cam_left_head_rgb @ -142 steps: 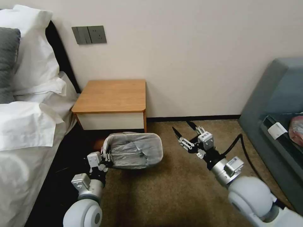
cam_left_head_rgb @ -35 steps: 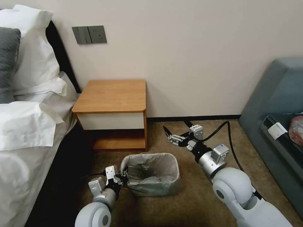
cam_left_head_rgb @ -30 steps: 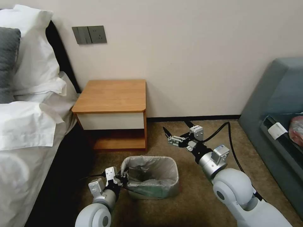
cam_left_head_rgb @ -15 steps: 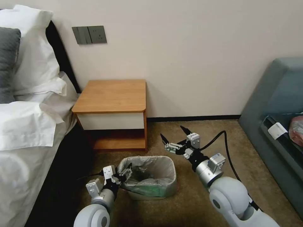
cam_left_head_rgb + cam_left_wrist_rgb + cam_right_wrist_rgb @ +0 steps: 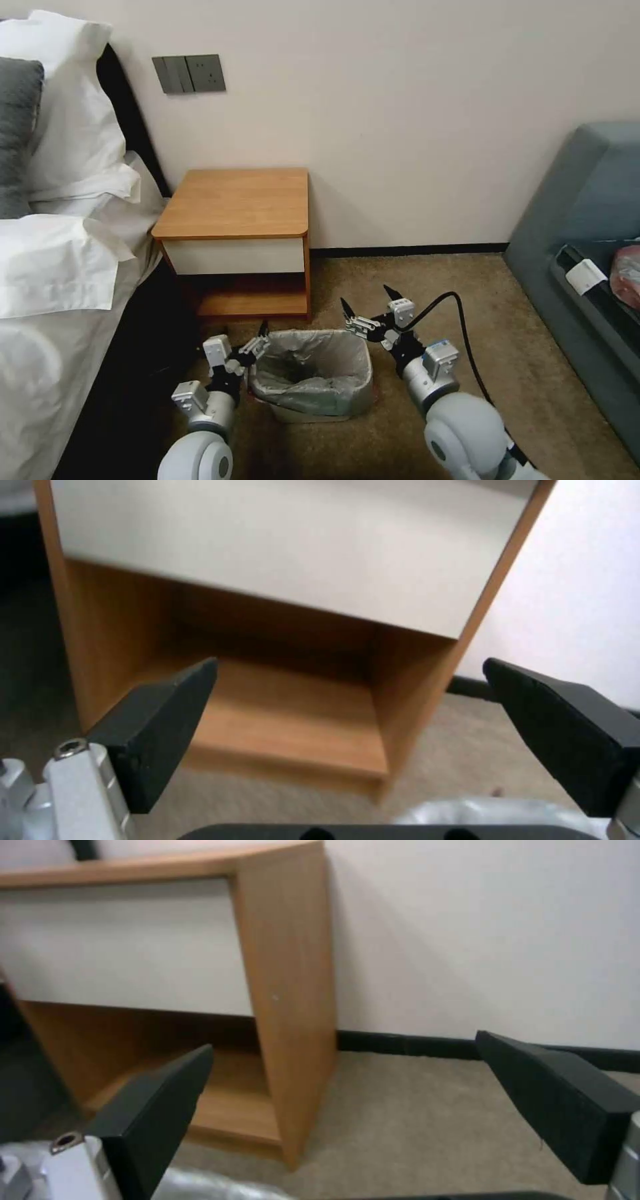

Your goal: Pick up the garbage bag from the table and place it over the trash can.

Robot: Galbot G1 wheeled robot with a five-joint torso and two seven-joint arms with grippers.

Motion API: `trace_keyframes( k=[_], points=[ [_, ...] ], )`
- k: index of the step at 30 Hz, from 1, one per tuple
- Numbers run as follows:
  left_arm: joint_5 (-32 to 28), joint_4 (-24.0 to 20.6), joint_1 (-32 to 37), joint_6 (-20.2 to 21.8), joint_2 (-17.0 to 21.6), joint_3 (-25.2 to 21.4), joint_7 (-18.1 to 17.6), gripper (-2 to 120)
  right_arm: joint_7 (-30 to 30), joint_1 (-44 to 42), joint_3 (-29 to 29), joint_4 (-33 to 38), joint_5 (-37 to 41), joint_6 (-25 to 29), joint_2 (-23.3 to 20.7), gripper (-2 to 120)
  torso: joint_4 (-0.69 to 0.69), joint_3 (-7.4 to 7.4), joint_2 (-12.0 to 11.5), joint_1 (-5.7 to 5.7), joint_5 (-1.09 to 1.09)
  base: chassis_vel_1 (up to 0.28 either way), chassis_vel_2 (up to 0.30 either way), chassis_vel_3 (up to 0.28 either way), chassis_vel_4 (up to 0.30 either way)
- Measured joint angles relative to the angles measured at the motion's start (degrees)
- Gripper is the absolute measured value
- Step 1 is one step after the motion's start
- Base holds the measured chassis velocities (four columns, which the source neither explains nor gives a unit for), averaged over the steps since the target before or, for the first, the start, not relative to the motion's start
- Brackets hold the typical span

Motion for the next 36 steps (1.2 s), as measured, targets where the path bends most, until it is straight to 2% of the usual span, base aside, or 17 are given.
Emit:
trace_keyframes(
  k=[1, 2, 5, 8, 36],
  points=[
    [1.53, 1.48, -0.08, -2.25, 0.59, -0.20, 1.13, 99, 0.97, -0.80, -0.28, -2.00, -2.07, 2.11, 1.12, 100, -0.01, 0.00, 0.00, 0.00, -0.01, 0.000, 0.000, 0.000, 0.000],
    [1.53, 1.48, -0.08, -2.25, 0.59, -0.20, 1.13, 99, 0.97, -0.80, -0.28, -2.00, -2.07, 2.11, 1.12, 100, -0.01, 0.00, 0.00, 0.00, -0.01, 0.000, 0.000, 0.000, 0.000],
    [2.68, 4.52, -0.12, -6.25, 2.69, -0.69, 3.21, 96, 2.52, -1.86, 0.03, -5.37, -5.97, 6.69, 4.60, 100, 0.00, 0.00, 0.00, 0.00, -0.01, 0.000, 0.000, 0.000, 0.000],
    [2.82, 4.89, -0.14, -7.56, 3.23, -0.77, 3.63, 96, 2.50, -2.17, 0.66, -6.07, -8.07, 8.85, 5.95, 100, 0.00, 0.00, 0.00, 0.00, 0.00, 0.000, 0.000, 0.000, 0.000],
    [2.57, 4.36, -0.04, -7.67, 3.00, -0.76, 3.39, 96, 2.08, -2.93, 1.16, -5.28, -8.82, 9.11, 6.08, 100, 0.00, 0.00, 0.00, 0.00, 0.00, 0.000, 0.000, 0.000, 0.000]
  ],
)
